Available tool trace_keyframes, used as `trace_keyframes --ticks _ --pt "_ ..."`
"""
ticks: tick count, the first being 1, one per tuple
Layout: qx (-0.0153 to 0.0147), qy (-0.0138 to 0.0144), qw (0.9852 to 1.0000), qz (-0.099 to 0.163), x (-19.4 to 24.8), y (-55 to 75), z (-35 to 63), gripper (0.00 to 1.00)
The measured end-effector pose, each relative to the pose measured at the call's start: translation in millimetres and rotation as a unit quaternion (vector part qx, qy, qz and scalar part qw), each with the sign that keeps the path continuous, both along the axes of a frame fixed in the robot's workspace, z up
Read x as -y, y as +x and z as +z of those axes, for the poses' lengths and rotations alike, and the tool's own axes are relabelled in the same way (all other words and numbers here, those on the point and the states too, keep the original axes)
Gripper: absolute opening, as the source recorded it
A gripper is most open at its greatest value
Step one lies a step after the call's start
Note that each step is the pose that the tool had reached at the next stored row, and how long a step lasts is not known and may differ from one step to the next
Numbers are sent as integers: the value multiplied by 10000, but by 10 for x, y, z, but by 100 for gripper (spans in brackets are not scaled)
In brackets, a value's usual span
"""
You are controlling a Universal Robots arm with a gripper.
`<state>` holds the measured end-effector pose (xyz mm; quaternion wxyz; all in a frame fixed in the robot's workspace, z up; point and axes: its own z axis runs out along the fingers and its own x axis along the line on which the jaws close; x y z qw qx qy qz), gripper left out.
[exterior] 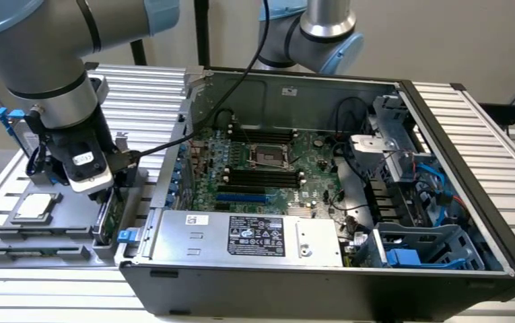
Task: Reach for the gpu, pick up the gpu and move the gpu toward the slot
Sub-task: 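Pick up the gpu and move the gpu toward the slot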
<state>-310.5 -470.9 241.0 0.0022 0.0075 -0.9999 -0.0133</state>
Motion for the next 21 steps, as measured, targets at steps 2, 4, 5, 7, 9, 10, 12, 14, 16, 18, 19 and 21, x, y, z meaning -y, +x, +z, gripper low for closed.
trace_keyframes --ticks 2,4,5,7,9,10,12,14,16,18,19,21 --pt "-10 -1 10000 0 1 1 0 45" --pt "-12 -1 10000 -1 0 2 -1 38" --pt "-12 -1 10000 -1 0 2 -1 38" --pt "-12 -2 10000 -1 1 2 -1 36" --pt "-12 -3 10000 0 1 3 0 30" --pt "-12 -3 10000 0 1 3 0 30" --pt "-12 -2 10000 0 1 3 0 27" --pt "-12 -2 10000 0 1 3 0 27" --pt "-12 -2 10000 0 1 3 -1 27" --pt "-12 -2 10000 -1 0 2 0 27" --pt "-12 -1 10000 -1 0 2 0 27" --pt "-15 -1 10000 -1 0 2 15 27"
